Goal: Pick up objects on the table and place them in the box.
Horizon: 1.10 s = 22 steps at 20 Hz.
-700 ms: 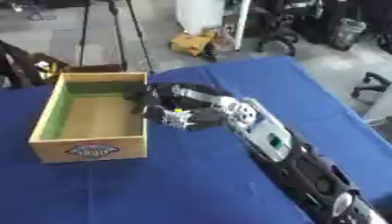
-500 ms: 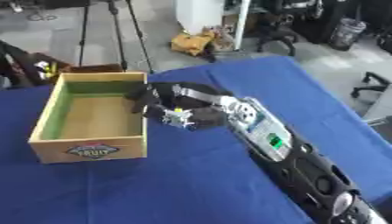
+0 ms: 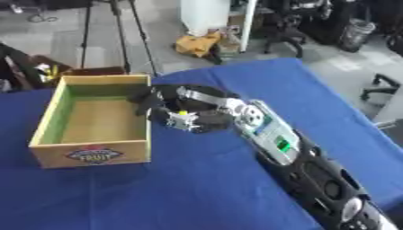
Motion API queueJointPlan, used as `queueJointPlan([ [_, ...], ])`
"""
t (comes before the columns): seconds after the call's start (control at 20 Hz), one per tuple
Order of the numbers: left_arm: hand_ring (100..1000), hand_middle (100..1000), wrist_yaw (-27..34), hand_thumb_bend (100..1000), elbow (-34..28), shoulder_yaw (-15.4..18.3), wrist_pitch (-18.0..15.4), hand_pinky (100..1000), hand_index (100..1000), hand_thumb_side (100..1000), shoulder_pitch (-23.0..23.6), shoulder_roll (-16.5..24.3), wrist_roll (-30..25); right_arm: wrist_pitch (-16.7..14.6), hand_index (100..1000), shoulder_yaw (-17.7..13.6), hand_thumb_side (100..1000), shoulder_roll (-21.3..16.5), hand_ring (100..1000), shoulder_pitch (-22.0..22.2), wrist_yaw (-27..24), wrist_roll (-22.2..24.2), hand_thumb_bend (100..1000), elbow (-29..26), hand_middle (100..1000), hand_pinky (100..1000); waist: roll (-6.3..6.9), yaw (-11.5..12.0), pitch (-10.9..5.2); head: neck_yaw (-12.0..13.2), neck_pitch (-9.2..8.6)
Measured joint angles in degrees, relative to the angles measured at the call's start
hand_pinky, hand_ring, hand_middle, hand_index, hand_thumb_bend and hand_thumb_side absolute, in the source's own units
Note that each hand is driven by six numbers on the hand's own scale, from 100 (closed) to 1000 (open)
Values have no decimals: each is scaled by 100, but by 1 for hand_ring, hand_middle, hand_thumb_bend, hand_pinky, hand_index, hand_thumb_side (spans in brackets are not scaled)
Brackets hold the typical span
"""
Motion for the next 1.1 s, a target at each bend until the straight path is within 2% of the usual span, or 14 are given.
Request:
queueJointPlan([
  [0.25,586,445,1,226,0,0,0,723,616,977,0,0,0,-20,784,-1,705,-11,1000,0,2,17,100,6,935,814,-4,22,-1,-37,0],
  [0.3,587,445,1,227,0,0,0,723,616,979,0,0,-1,-42,802,-2,660,-35,1000,-1,9,30,100,30,954,828,-7,25,-2,-45,0],
  [0.4,587,445,1,226,1,0,0,723,616,981,0,0,-1,-107,833,-16,632,-123,1000,-4,69,81,100,148,1000,881,-19,43,-2,-54,-1],
  [0.6,587,445,-2,225,2,0,3,723,616,979,0,1,-7,-368,870,-132,589,-360,1000,-93,329,291,100,604,1000,975,-57,116,-2,-155,-72],
  [0.8,588,445,-2,223,2,-1,4,723,616,979,-1,5,-31,-687,898,-299,534,-592,1000,-221,655,496,130,1145,1000,1000,-89,206,-7,-263,-217],
  [1.1,588,445,-2,221,3,-5,-9,723,616,976,-1,38,-65,-1122,911,-539,486,-849,1000,-394,1177,529,194,1991,1000,1000,-106,341,-26,-366,-276],
])
